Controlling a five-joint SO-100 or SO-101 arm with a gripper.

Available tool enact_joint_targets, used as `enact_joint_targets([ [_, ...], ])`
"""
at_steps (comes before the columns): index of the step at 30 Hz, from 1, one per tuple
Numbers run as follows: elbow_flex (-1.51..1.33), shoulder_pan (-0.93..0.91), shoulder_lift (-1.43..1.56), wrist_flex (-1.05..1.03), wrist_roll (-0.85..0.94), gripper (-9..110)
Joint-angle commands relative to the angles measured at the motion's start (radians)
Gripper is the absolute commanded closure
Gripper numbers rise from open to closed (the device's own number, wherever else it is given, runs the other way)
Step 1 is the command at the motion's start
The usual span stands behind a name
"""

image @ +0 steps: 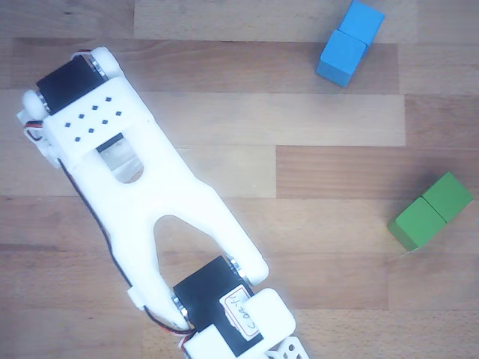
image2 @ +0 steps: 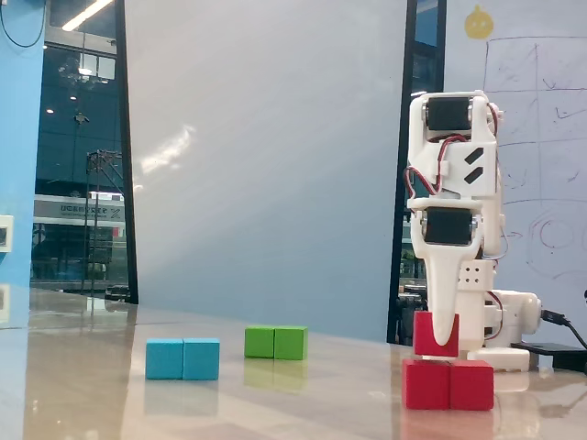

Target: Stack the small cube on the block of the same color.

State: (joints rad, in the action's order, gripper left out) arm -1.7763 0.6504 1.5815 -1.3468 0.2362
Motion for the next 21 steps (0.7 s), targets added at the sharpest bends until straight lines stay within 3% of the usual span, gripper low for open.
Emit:
enact_joint_targets([
  [1, 0.1, -0.002, 0.025, 0.002, 0.005, 83],
  [21, 0.1, -0.018, 0.081, -0.005, 0.005, 81],
])
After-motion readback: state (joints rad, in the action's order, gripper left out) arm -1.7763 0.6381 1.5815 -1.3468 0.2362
